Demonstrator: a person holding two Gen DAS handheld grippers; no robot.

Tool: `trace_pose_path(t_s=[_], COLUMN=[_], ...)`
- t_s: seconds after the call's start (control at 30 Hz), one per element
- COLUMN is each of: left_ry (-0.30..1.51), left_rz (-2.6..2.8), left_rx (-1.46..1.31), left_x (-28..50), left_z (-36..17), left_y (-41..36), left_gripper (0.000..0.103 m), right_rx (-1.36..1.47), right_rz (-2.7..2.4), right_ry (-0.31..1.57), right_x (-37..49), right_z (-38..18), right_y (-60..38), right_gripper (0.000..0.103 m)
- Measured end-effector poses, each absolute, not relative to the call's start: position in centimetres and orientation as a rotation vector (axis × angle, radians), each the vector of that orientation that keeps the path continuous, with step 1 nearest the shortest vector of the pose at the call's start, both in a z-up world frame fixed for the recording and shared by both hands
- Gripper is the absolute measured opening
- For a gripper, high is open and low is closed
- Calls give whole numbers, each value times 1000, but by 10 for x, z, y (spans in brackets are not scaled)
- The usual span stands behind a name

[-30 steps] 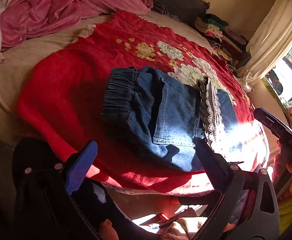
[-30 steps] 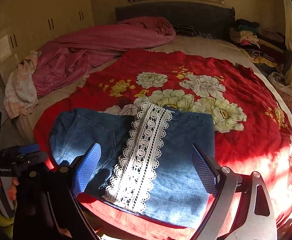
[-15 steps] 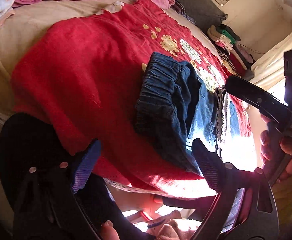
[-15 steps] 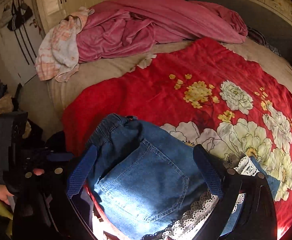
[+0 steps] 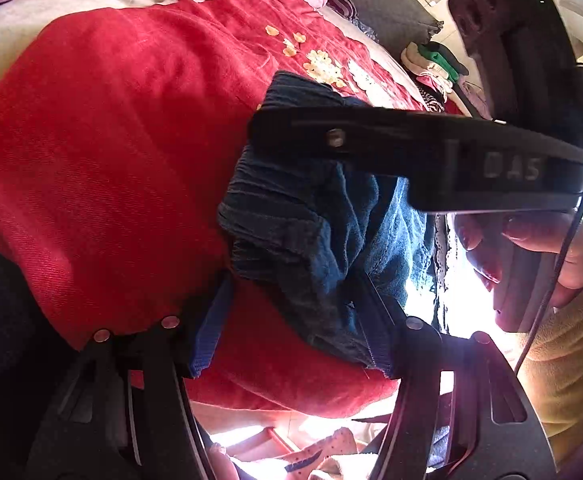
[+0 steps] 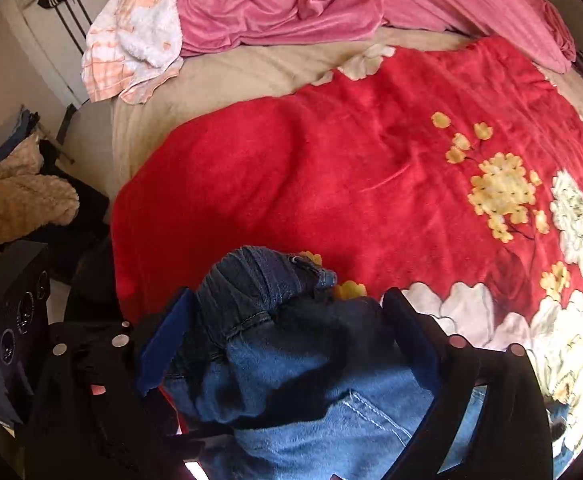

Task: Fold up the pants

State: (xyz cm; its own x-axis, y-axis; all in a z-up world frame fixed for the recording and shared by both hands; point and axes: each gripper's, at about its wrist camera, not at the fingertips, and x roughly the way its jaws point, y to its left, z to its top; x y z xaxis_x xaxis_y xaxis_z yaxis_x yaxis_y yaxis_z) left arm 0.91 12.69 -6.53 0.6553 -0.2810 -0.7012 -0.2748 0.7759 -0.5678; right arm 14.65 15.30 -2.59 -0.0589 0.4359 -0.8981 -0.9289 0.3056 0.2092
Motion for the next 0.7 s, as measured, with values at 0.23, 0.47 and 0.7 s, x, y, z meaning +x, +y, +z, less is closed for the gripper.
trace_pose_path(t_s=[0.23, 0.47, 0.7], left_ry=[843, 840, 848], left_rz=[-46, -107, -301], left_rx=[-694, -702, -741], left_x=[1, 9, 41], left_z=[-55, -43, -20], left_y=[124, 109, 74], left_gripper=[70, 78, 47], right_rx=[-366, -118, -3], right_rz=[1322, 1400, 1376], right_ry=[1107, 1021, 970], right_x=[155, 165, 182], right_z=[-7, 33, 54], right_y=[115, 42, -9], right_gripper=[44, 42, 42])
